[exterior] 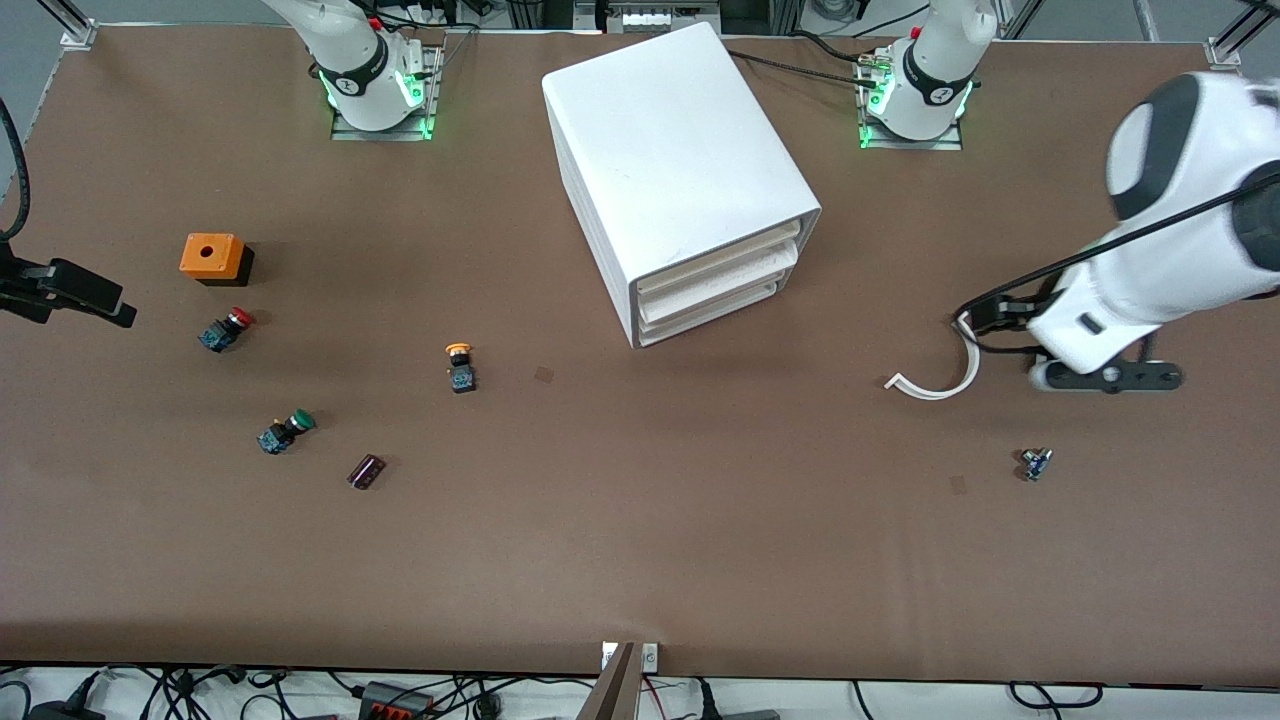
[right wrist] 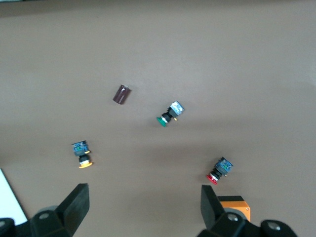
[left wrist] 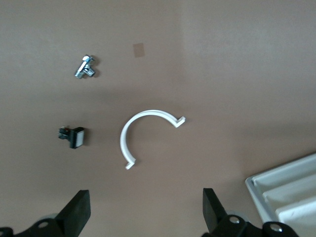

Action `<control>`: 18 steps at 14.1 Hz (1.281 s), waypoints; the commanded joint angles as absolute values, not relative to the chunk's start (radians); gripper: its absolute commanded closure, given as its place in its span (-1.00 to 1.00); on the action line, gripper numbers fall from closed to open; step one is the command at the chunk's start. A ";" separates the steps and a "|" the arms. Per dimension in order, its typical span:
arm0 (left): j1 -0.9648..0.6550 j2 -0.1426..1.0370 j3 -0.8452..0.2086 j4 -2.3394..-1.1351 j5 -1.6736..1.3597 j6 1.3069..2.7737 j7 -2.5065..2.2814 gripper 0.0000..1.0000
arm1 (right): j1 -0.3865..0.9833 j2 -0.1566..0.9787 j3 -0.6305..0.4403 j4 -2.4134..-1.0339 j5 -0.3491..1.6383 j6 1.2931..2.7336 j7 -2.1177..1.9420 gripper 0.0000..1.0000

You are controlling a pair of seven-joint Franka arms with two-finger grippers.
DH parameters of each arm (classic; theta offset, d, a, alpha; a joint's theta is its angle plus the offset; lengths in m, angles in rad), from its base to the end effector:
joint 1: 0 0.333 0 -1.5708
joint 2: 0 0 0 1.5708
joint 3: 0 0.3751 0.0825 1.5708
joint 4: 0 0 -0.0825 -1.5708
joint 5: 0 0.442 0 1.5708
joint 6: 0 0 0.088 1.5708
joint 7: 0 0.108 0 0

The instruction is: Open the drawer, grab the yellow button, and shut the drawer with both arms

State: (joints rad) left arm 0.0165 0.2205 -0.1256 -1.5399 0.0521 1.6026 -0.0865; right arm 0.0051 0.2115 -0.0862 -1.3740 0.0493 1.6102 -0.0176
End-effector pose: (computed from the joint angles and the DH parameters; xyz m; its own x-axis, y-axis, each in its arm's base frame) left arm 0.6792 -0.0606 0.5593 0.9880 -0.0243 -0.1528 -0.0303 -0.9989 -0.0371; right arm 0.6917 -0.0439 0.6531 0.9977 -0.0630 0.0260 -0.0622 -0.9976 -0.0308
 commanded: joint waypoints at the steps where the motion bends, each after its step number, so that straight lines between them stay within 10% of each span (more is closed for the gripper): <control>1: 0.018 0.054 -0.072 -1.675 -0.006 1.598 0.047 -1.00 | -0.009 0.117 -0.058 -1.497 0.005 1.629 -0.011 -1.00; 18: 0.015 -0.035 -0.077 -1.689 -0.014 1.577 0.120 -1.00 | 0.002 0.002 -0.055 -1.661 0.005 1.677 -0.020 -1.00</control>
State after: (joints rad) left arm 0.0155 -0.0339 -0.0769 -1.6932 -0.0064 1.5825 0.1034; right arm 0.0063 0.0262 -0.0653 -1.6502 0.0162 1.6942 -0.0165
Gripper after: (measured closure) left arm 0.000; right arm 0.000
